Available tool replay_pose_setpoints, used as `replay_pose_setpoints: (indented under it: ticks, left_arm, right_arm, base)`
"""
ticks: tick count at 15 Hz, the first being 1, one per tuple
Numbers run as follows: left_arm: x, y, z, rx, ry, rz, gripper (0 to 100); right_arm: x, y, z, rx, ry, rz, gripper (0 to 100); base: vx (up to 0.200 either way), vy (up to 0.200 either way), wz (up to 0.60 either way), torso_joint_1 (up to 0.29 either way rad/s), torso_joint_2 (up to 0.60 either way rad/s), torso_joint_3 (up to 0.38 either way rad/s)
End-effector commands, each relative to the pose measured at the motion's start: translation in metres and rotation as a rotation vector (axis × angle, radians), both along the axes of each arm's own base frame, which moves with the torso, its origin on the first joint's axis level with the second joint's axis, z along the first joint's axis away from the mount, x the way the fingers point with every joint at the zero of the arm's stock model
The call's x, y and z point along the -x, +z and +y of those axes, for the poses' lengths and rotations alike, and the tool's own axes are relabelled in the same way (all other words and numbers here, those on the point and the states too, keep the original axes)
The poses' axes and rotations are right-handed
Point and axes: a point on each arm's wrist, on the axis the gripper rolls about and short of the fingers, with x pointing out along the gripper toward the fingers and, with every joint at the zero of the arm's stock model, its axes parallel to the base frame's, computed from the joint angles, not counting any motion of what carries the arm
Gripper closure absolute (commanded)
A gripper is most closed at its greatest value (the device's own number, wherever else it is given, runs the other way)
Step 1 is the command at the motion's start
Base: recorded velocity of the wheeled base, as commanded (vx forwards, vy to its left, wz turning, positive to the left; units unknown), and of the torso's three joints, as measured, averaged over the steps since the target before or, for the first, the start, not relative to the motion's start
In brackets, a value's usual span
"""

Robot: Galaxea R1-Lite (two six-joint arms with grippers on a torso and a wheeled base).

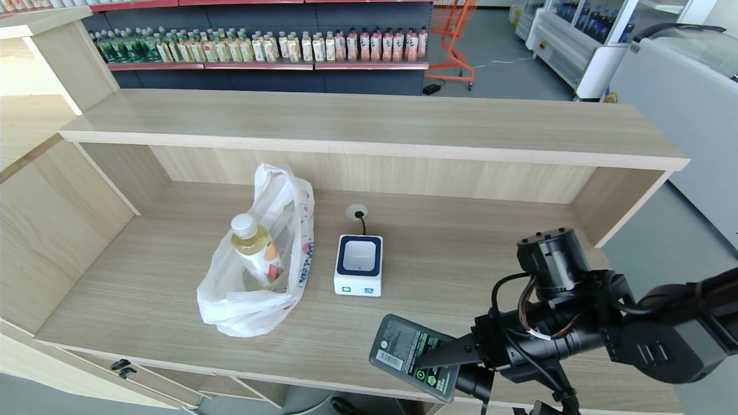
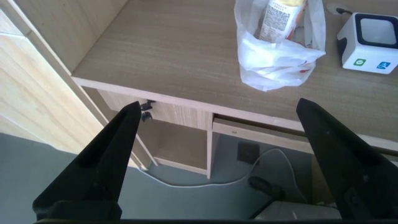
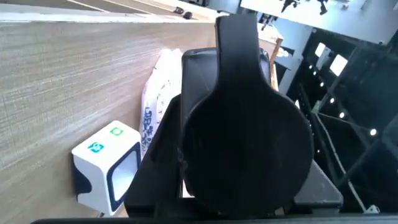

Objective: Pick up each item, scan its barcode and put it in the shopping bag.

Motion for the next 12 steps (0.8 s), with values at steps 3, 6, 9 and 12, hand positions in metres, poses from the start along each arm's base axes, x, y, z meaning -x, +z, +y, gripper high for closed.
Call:
replay_pose_setpoints:
  ticks: [3, 6, 9, 12]
  left_arm:
    - [0.000, 0.000, 0.000, 0.001, 0.000, 0.001, 0]
    - [0.000, 0.000, 0.000, 0.001, 0.000, 0.001, 0]
    - [0.000, 0.000, 0.000, 0.001, 0.000, -0.001, 0]
    - [0.000, 0.000, 0.000, 0.001, 0.000, 0.001, 0]
  right_arm:
    - [-0.017, 0.006, 0.025, -0.054, 0.055, -0.078, 100]
    - [-0.023, 0.014, 0.037, -0.106, 0.079, -0.158, 100]
    - [-0.024, 0.014, 0.039, -0.113, 0.079, -0.168, 100]
    - [-0.025, 0.013, 0.039, -0.114, 0.079, -0.171, 100]
  base:
    - [0.000, 0.000, 0.00, 0.000, 0.00, 0.000]
    - [0.000, 0.000, 0.00, 0.000, 0.00, 0.000]
    - [0.000, 0.000, 0.00, 0.000, 0.00, 0.000]
    - [0.000, 0.000, 0.00, 0.000, 0.00, 0.000]
